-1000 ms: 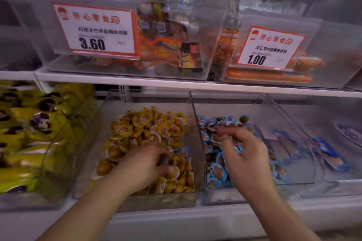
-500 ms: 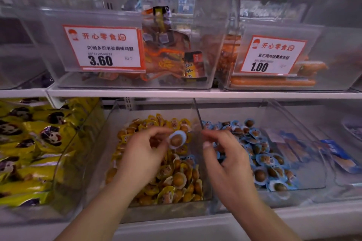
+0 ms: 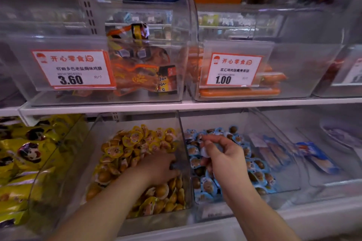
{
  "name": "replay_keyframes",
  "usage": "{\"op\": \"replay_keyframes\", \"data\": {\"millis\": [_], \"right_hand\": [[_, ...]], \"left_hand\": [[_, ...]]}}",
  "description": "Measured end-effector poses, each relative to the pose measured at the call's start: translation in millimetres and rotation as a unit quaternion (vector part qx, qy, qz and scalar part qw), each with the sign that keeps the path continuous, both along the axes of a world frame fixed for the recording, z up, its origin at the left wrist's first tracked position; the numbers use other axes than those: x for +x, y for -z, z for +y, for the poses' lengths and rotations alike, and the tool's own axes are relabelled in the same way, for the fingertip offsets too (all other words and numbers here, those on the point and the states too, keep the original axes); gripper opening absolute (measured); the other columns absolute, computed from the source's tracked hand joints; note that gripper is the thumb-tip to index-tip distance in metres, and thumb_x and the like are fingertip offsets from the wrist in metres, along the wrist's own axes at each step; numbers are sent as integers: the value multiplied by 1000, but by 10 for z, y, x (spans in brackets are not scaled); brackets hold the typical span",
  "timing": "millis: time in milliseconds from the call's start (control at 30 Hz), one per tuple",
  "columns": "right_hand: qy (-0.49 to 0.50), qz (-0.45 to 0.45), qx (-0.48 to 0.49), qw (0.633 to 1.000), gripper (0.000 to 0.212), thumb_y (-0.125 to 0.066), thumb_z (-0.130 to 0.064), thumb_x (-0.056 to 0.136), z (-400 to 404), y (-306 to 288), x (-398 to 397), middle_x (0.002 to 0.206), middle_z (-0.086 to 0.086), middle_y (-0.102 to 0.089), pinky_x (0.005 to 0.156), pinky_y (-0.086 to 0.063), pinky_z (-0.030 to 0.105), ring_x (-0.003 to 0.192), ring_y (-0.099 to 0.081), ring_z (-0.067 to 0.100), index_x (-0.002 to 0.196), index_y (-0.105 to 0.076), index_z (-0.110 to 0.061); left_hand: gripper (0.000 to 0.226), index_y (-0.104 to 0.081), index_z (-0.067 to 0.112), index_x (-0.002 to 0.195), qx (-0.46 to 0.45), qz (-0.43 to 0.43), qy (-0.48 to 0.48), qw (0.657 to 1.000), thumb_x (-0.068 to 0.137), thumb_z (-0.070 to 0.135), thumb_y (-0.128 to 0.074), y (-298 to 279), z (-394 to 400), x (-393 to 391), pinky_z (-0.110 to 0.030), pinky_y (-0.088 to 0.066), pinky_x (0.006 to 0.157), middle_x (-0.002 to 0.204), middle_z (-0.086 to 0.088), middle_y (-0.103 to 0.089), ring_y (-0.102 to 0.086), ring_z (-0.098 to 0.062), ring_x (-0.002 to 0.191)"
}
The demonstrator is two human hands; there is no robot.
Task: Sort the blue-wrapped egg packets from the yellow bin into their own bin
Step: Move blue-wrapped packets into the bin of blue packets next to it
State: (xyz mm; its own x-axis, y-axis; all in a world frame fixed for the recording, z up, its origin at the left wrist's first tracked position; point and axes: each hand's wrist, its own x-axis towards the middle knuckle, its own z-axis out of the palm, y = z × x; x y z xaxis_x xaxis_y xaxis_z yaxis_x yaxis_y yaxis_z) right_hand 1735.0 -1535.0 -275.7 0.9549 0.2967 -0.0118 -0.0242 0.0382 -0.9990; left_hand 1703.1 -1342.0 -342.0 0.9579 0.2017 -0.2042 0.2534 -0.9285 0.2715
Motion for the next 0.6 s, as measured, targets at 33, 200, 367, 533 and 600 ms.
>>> {"op": "replay_keyframes", "data": {"millis": [33, 200, 367, 533, 600], "right_hand": [[-4, 0, -1, 1000, 17, -58, -12, 98, -2, 8, 0, 67, 2, -68, 38, -36, 21, 45, -59, 14, 93, -72, -19], [-18, 5, -18, 1000, 17, -58, -10, 97, 11, 49, 8, 58, -3, -67, 39, -38, 24, 46, -62, 14, 94, -71, -21], [-11, 10, -28, 999, 18, -56, -10, 97, -91, 49, 72, 61, -5, -71, 39, -39, 23, 49, -63, 17, 93, -70, -21], [-18, 35, -9, 999, 19, -54, -4, 96, -162, 10, 69, 63, -3, -70, 42, -43, 23, 49, -63, 14, 98, -70, -14], [-31, 72, 26, 997, 19, -52, -4, 97, -149, -36, 31, 73, 6, -69, 44, -45, 25, 53, -62, 17, 100, -70, -10]], "left_hand": [[42, -63, 28, 118, 16, 24, 13, 999, 88, 55, -52, 20, 11, 67, -36, -51, 91, 121, -1, -63, -60, -22, 110], [36, -61, 33, 123, 34, 47, 53, 997, 88, 42, -56, 121, 32, 266, -36, -51, 95, 127, -3, -64, -61, -24, 114], [16, -70, 22, 97, -147, -87, -67, 983, 83, 27, -75, 98, 143, 207, -39, -53, 90, 105, 1, -69, -65, -19, 101], [12, -70, 16, 96, -396, -278, -257, 837, 90, 26, -71, -319, 88, -127, -32, -55, 59, 99, -14, -72, -70, -25, 85], [18, -70, 13, 97, -550, -297, -288, 725, 90, 30, -68, -505, -70, -329, -27, -48, 46, 91, -12, -74, -71, -23, 72]]}}
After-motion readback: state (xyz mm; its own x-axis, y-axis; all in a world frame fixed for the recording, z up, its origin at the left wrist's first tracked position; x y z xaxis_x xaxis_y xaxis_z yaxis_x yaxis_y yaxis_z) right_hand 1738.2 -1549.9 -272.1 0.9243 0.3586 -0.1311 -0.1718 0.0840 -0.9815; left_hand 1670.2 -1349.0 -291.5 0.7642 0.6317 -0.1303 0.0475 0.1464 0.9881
